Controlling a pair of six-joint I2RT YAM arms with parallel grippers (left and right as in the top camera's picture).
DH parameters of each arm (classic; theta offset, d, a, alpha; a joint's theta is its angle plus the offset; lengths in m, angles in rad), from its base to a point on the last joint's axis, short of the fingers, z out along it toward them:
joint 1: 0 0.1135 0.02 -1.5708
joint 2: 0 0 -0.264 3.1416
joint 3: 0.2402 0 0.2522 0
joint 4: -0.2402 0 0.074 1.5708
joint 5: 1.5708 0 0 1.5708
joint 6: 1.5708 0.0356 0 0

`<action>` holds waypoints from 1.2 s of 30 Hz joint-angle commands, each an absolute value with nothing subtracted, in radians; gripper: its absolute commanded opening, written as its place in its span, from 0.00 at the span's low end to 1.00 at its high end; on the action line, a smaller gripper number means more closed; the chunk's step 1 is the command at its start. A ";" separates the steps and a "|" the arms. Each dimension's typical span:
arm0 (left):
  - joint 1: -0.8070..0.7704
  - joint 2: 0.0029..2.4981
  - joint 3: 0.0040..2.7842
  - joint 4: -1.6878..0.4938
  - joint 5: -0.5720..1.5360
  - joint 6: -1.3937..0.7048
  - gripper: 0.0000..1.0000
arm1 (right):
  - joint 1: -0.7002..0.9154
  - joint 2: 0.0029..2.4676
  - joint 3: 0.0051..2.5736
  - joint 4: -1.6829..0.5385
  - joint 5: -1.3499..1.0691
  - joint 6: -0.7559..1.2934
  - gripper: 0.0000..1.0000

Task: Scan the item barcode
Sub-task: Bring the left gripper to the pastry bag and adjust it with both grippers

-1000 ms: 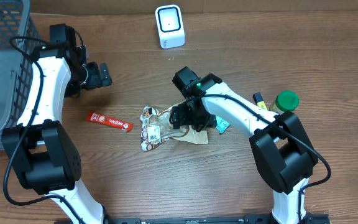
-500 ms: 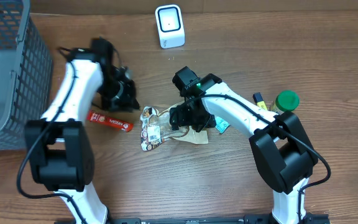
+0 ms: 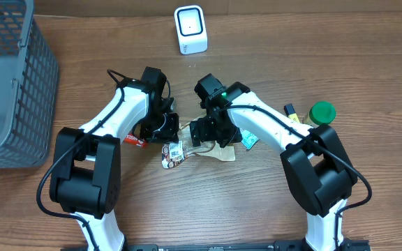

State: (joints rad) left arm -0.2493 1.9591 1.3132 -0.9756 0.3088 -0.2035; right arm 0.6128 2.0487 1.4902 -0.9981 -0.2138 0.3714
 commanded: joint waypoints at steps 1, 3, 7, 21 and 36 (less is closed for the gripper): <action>-0.256 1.962 1.291 -0.962 0.220 -0.267 0.09 | 0.582 2.056 1.491 -0.998 -0.275 0.319 0.93; -0.256 1.962 1.291 -0.963 0.206 -0.267 0.09 | 0.566 2.056 1.491 -1.001 -0.275 0.319 0.93; -0.256 1.962 1.290 -0.953 0.206 -0.270 0.09 | 0.545 2.056 1.481 -0.991 -0.275 0.319 0.93; -0.257 1.962 1.290 -0.940 0.199 -0.270 0.10 | 0.542 2.056 1.394 -0.818 -0.279 0.318 0.93; -0.257 1.962 1.290 -0.933 0.199 -0.270 0.10 | 0.528 2.056 1.267 -0.594 -0.598 0.374 0.70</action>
State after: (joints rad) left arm -0.2493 1.9575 1.3132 -0.9424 0.2359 -0.2562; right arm 0.5190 2.0247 1.2961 -0.6090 -0.5220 0.3676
